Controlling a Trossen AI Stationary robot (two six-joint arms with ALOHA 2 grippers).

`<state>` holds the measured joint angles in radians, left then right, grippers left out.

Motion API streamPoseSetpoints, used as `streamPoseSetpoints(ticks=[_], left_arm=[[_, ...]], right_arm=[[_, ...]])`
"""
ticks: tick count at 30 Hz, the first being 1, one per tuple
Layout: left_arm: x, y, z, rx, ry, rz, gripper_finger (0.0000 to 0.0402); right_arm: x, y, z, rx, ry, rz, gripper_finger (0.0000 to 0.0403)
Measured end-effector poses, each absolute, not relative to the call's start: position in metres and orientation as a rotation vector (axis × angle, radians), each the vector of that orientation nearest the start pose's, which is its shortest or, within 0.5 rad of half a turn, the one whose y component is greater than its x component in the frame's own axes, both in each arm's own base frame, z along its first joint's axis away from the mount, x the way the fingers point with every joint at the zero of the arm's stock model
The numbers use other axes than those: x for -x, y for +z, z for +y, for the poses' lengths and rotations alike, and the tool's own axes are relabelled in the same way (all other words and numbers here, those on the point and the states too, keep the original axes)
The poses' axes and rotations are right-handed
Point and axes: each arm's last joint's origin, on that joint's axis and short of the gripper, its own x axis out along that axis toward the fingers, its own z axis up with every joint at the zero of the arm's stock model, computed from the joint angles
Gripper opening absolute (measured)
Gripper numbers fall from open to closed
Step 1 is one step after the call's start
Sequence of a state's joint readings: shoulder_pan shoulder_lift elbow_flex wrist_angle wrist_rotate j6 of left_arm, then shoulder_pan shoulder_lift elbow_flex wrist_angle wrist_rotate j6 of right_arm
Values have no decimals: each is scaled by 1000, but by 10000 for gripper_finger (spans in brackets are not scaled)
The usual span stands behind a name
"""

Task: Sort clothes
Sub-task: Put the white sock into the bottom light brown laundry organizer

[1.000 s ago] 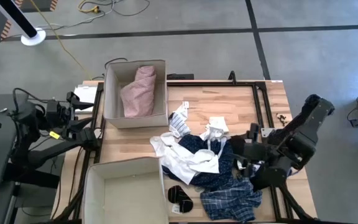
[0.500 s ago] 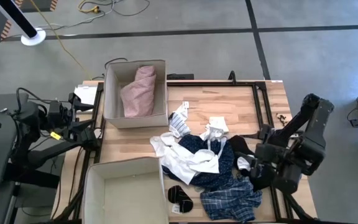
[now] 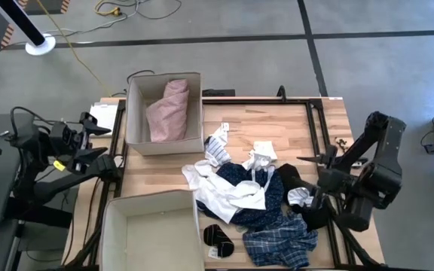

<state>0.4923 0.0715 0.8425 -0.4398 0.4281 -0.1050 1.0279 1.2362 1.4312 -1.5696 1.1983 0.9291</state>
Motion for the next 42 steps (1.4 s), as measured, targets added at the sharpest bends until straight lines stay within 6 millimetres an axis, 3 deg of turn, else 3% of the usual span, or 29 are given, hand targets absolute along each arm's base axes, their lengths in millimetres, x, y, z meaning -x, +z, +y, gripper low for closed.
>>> streamPoseSetpoints(ticks=[6,14,22,31,42], left_arm=[[9,368,-19,-47,41,-292,261],[-6,374,-11,-61,40,-272,261],[-36,378,4,-43,-19,-188,261],[-64,383,15,-32,-86,-166,261],[-88,388,17,-51,-195,-184,261]], right_arm=[[-98,369,110,306,-387,396,289],[-73,325,68,133,-362,267,289],[-64,297,53,-4,-230,127,289],[-75,280,54,-17,34,-109,289],[-122,259,48,-72,119,-45,289]])
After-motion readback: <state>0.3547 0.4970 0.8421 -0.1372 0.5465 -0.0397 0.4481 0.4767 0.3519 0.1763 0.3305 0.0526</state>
